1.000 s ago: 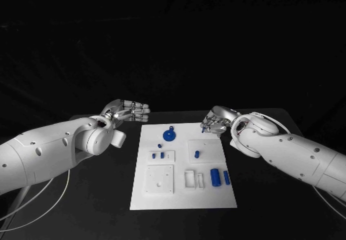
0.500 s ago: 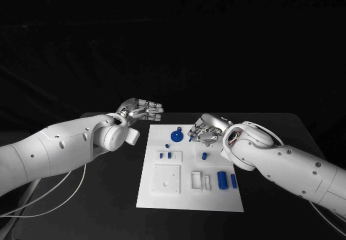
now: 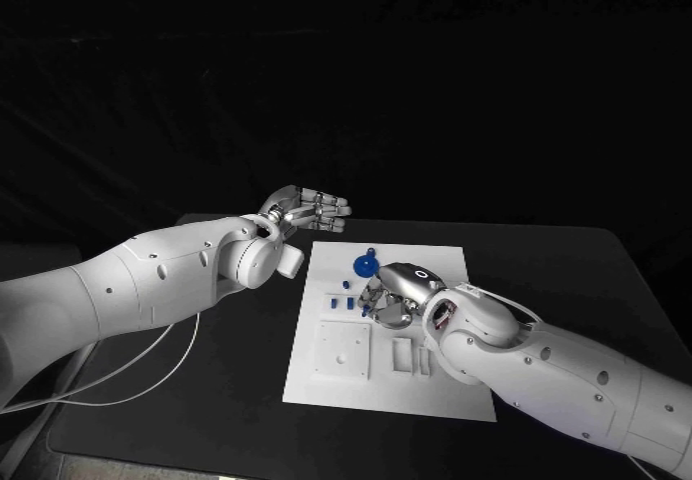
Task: Assemble the parts on the task board
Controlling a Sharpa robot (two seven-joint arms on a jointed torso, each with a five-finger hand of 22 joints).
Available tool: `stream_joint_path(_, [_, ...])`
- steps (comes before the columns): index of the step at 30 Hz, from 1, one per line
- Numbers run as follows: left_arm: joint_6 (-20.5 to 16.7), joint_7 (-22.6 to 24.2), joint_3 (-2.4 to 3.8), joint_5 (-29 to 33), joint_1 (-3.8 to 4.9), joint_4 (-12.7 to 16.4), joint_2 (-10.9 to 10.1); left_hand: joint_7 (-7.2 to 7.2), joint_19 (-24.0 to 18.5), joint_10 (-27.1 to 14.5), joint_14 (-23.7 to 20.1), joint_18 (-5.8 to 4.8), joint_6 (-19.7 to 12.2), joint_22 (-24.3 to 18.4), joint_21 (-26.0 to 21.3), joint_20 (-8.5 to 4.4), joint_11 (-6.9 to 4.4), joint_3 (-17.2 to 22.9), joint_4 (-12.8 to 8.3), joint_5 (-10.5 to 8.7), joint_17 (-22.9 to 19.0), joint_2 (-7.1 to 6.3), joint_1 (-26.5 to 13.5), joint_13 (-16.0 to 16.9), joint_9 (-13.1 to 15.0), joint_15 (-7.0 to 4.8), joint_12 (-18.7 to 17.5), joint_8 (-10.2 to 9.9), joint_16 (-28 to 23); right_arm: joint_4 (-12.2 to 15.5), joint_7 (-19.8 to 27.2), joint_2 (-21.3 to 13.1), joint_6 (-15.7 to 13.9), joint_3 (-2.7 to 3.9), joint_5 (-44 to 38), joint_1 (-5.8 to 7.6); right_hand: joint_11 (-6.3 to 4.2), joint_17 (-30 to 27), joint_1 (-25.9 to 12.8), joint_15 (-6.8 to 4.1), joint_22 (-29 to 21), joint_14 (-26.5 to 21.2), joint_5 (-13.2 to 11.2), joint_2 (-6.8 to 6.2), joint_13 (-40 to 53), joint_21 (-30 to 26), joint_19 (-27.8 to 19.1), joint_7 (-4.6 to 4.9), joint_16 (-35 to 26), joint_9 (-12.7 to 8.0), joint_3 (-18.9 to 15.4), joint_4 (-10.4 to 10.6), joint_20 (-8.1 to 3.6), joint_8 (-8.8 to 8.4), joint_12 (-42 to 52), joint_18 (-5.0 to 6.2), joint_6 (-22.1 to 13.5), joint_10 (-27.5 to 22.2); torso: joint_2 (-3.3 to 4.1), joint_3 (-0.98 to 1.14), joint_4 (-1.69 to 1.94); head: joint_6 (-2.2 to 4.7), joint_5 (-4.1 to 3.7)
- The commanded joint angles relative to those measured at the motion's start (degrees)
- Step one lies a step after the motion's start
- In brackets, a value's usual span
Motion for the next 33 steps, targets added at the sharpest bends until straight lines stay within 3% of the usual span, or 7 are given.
stream_joint_path(1, [-1.08, 0.88, 0.07, -0.19, 0.01, -0.21, 0.6, 0.23, 0.12, 0.54, 0.21, 0.54, 0.16, -0.08, 0.22, 0.08, 0.04, 0.0, 0.2, 0.15, 0.02, 0.25, -0.32, 0.0, 0.02, 0.1, -0.17, 0.01, -0.19, -0.78, -0.94, 0.78, -3.28, -1.17, -4.93, -0.5, 0.03, -0.02, -0.01, -0.4, 0.24, 0.01, -0.02, -0.41, 0.08, -0.3, 0.42, -0.12, 0.08, 0.1, 0.47, 0.04, -0.31, 0.17, 0.39, 0.46, 0.47, 0.51, 0.08, 0.11, 0.17, -0.35, 0.71])
stream_joint_path(5, [-0.66, 1.2, 0.07, 0.03, 0.02, -0.2, 0.93, 0.23, 0.11, 0.49, 0.16, 0.54, 0.14, -0.19, 0.27, 0.09, 0.02, 0.08, 0.31, 0.14, 0.01, 0.33, -0.31, 0.0, 0.02, 0.11, -0.17, -0.02, -0.2, -2.03, -1.26, 1.67, -4.01, -2.56, -5.91, -1.1, 0.03, -0.01, -0.01, -0.42, 0.33, 0.01, 0.05, -0.45, 0.08, -0.37, 0.43, -0.13, 0.14, 0.09, 0.55, 0.05, -0.36, 0.16, 0.38, 0.47, 0.5, 0.51, 0.09, 0.19, 0.02, -0.61, 1.1])
stream_joint_path(11, [-0.36, 1.43, 0.08, 0.24, 0.02, -0.25, 1.01, 0.21, 0.11, 0.37, 0.06, 0.56, 0.09, -0.24, 0.29, 0.11, 0.01, 0.09, 0.32, 0.08, 0.01, 0.33, -0.28, 0.0, 0.02, 0.14, -0.17, -0.03, -0.2, -3.07, -1.74, 2.69, -4.86, -3.59, -7.4, -2.08, 0.03, -0.03, 0.01, -0.42, 0.57, -0.01, -0.03, -0.55, 0.08, -0.48, 0.51, -0.15, 0.21, 0.1, 0.75, 0.03, -0.34, 0.17, 0.38, 0.4, 0.57, 0.53, 0.07, 0.24, 0.02, -1.28, 1.92])
stream_joint_path(23, [0.31, 1.41, 0.08, 0.34, 0.02, -0.25, 1.04, 0.22, 0.07, 0.32, -0.04, 0.59, 0.11, -0.36, 0.3, 0.17, 0.02, 0.07, 0.44, 0.06, 0.02, 0.35, -0.34, 0.0, 0.02, 0.17, -0.17, -0.01, -0.21, -3.65, -1.86, 3.43, -4.92, -4.07, -7.89, -2.92, 0.02, -0.06, -0.06, -0.44, 0.81, -0.03, 0.05, -0.63, 0.08, -0.62, 0.56, -0.15, 0.27, 0.09, 0.91, 0.02, -0.38, 0.16, 0.39, 0.39, 0.57, 0.56, 0.03, 0.11, -0.05, -2.02, 2.69])
stream_joint_path(33, [0.69, 1.11, 0.08, 0.35, 0.02, -0.24, 0.98, 0.27, 0.06, 0.25, -0.09, 0.62, 0.08, -0.45, 0.32, 0.2, 0.06, 0.03, 0.55, 0.02, 0.02, 0.33, -0.37, 0.0, 0.02, 0.2, -0.16, -0.02, -0.2, -4.13, -2.26, 3.75, -4.11, -4.23, -8.29, -3.32, 0.02, -0.1, -0.11, -0.45, 1.1, -0.05, 0.21, -0.68, 0.08, -0.81, 0.62, -0.16, 0.34, 0.1, 1.0, 0.02, -0.38, 0.17, 0.39, 0.37, 0.61, 0.58, 0.04, 0.16, 0.05, -2.29, 2.96])
